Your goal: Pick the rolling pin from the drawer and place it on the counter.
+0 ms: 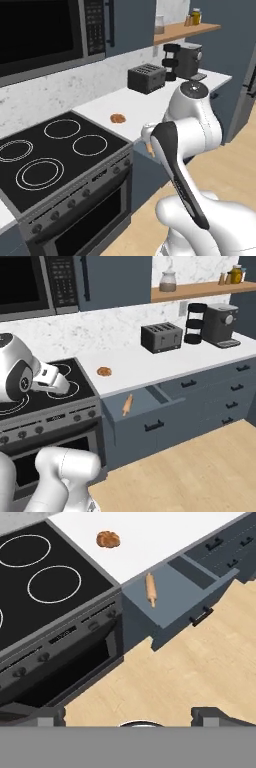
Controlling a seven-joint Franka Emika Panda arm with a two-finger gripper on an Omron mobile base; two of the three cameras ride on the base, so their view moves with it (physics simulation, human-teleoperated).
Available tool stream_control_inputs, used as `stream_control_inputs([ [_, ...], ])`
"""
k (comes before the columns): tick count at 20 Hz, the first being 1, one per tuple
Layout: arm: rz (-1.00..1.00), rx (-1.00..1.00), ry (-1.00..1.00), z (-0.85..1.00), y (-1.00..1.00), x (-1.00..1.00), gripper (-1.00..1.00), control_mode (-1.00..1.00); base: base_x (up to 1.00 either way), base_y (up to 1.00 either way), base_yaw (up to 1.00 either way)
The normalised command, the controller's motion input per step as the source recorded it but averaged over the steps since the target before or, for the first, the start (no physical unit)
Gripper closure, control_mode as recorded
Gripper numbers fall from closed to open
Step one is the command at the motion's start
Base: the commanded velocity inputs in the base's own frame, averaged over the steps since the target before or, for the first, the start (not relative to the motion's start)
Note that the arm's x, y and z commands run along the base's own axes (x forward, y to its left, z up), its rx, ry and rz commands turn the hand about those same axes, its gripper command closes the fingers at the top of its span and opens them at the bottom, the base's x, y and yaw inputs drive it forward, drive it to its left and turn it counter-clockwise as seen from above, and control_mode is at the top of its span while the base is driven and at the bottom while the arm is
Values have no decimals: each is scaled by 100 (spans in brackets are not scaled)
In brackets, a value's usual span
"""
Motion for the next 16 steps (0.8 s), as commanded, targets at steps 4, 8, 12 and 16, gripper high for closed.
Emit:
stream_control_inputs([
  [4,0,0,0,0,0,0,-100,100,28,56,-17],
  [8,0,0,0,0,0,0,-100,100,52,48,-10],
  [12,0,0,0,0,0,0,-100,100,51,17,-2],
  [16,-7,0,6,0,-41,12,-100,-100,14,-7,-1],
])
